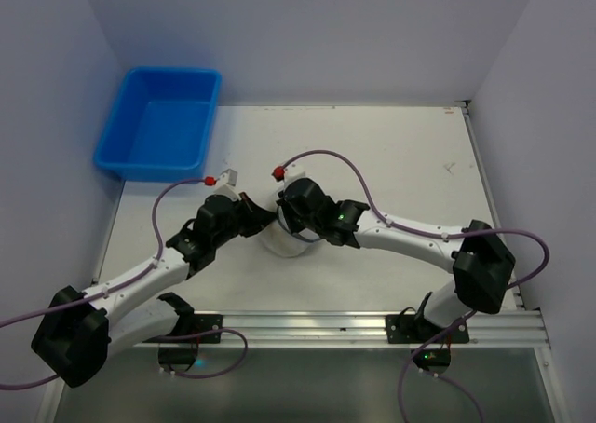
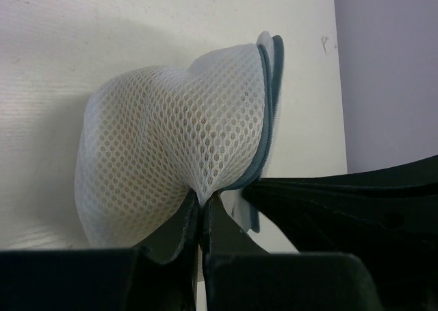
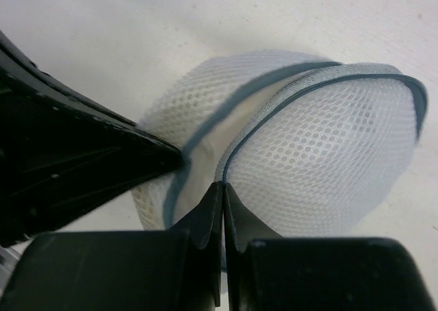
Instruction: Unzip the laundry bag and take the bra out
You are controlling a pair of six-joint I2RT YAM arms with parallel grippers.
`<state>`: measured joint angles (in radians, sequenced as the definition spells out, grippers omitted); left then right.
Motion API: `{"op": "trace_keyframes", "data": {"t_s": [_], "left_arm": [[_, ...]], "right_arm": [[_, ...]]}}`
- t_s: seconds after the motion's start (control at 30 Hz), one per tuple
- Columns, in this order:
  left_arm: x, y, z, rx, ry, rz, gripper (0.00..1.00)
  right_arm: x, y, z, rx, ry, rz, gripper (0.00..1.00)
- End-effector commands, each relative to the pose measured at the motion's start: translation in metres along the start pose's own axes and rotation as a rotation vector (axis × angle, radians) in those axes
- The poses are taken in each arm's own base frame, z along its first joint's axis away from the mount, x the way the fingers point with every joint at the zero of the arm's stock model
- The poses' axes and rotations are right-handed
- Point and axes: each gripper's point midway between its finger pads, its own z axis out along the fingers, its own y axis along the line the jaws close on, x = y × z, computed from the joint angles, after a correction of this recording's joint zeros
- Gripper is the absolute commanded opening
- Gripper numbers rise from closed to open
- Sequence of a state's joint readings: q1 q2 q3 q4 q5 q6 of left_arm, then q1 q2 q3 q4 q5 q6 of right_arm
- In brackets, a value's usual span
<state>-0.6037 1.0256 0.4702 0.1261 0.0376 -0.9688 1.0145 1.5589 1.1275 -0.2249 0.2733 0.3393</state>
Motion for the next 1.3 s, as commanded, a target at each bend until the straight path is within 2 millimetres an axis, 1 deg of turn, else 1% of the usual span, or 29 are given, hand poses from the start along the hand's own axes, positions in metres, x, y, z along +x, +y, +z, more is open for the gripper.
{"op": "trace_keyframes", "data": {"t_s": [0.0, 0.03, 0.07, 0.1, 0.17, 0.2, 0.23, 0.27, 0.3, 0.33, 0.37, 0.4, 0.43, 0.47, 0.5, 0.57, 0.6, 0.63, 0.67, 0.73, 0.83, 0.87, 0.9, 0.93, 0.97, 1.07, 1.17, 1.2, 1.27], "left_arm": [[-0.008, -0.006, -0.004, 0.026, -0.047, 0.007, 0.0], [-0.008, -0.003, -0.005, 0.02, -0.05, 0.009, 0.0], [-0.007, -0.002, -0.006, 0.018, -0.049, 0.009, 0.0], [-0.002, 0.004, -0.006, 0.006, -0.04, 0.009, 0.0], [0.0, 0.007, -0.008, 0.005, -0.041, 0.008, 0.0], [0.0, 0.015, -0.007, -0.018, -0.054, 0.008, 0.0], [0.001, 0.017, -0.007, -0.021, -0.052, 0.008, 0.0], [0.003, 0.018, -0.008, -0.021, -0.05, 0.006, 0.0], [0.005, 0.019, -0.008, -0.022, -0.044, 0.005, 0.0], [0.009, 0.023, -0.008, -0.025, -0.038, 0.0, 0.0], [0.012, 0.026, -0.008, -0.027, -0.03, -0.001, 0.0], [0.014, 0.029, -0.008, -0.032, -0.026, -0.005, 0.0], [0.017, 0.033, -0.008, -0.039, -0.021, -0.011, 0.0], [0.019, 0.035, -0.008, -0.043, -0.018, -0.012, 0.0], [0.023, 0.037, -0.008, -0.038, -0.005, -0.016, 0.0], [0.03, 0.041, -0.008, -0.036, 0.013, -0.025, 0.0], [0.033, 0.041, -0.009, -0.031, 0.02, -0.028, 0.0], [0.034, 0.042, -0.009, -0.03, 0.022, -0.032, 0.0], [0.035, 0.044, -0.009, -0.032, 0.025, -0.032, 0.0], [0.036, 0.045, -0.009, -0.033, 0.026, -0.027, 0.0], [0.035, 0.045, -0.01, -0.035, 0.022, -0.02, 0.0], [0.034, 0.044, -0.01, -0.033, 0.02, -0.018, 0.0], [0.034, 0.043, -0.01, -0.031, 0.021, -0.016, 0.0], [0.034, 0.044, -0.01, -0.032, 0.019, -0.013, 0.0], [0.034, 0.044, -0.01, -0.033, 0.02, -0.01, 0.0], [0.032, 0.04, -0.01, -0.028, 0.025, 0.006, 0.0], [0.032, 0.039, -0.01, -0.026, 0.031, 0.021, 0.0], [0.032, 0.039, -0.01, -0.025, 0.033, 0.027, 0.0], [0.032, 0.039, -0.01, -0.025, 0.035, 0.032, 0.0]], "right_arm": [[-0.026, -0.027, -0.03, 0.105, -0.12, 0.056, 0.0], [-0.026, -0.037, -0.038, 0.126, -0.13, 0.07, 0.0], [-0.026, -0.05, -0.054, 0.147, -0.156, 0.098, 0.0], [-0.027, -0.07, -0.06, 0.199, -0.173, 0.156, 0.0], [-0.014, -0.097, -0.075, 0.256, -0.161, 0.222, 0.0], [-0.003, -0.12, -0.086, 0.294, -0.173, 0.306, 0.0], [0.008, -0.131, -0.092, 0.317, -0.163, 0.344, 0.0], [0.031, -0.143, -0.092, 0.35, -0.132, 0.369, 0.04], [0.035, -0.155, -0.101, 0.374, -0.155, 0.444, 0.09], [0.049, -0.16, -0.105, 0.395, -0.124, 0.468, 0.14], [0.068, -0.165, -0.105, 0.42, -0.09, 0.487, 0.29], [0.079, -0.17, -0.112, 0.443, -0.074, 0.542, 0.37], [0.086, -0.17, -0.115, 0.452, -0.063, 0.569, 0.45], [0.093, -0.171, -0.118, 0.462, -0.051, 0.597, 0.58], [0.099, -0.17, -0.12, 0.466, -0.048, 0.647, 0.63], [0.098, -0.164, -0.129, 0.426, -0.062, 0.683, 0.7], [0.097, -0.159, -0.128, 0.384, -0.066, 0.658, 0.7], [0.07, -0.147, -0.125, 0.272, -0.167, 0.638, 0.71], [0.064, -0.126, -0.119, 0.136, -0.163, 0.6, 0.72], [0.037, -0.11, -0.114, 0.03, -0.221, 0.524, 0.72], [0.017, -0.1, -0.093, -0.005, -0.177, 0.437, 0.7], [0.012, -0.095, -0.078, -0.023, -0.149, 0.41, 0.7], [0.003, -0.089, -0.071, -0.064, -0.162, 0.364, 0.7], [-0.002, -0.084, -0.064, -0.089, -0.157, 0.334, 0.7], [-0.006, -0.079, -0.049, -0.107, -0.128, 0.309, 0.7], [-0.012, -0.075, -0.024, -0.134, -0.092, 0.232, 0.7], [-0.024, -0.074, -0.01, -0.15, -0.105, 0.214, 0.68], [-0.02, -0.077, -0.001, -0.144, -0.088, 0.218, 0.67], [-0.02, -0.075, 0.005, -0.157, -0.075, 0.214, 0.65]]}}
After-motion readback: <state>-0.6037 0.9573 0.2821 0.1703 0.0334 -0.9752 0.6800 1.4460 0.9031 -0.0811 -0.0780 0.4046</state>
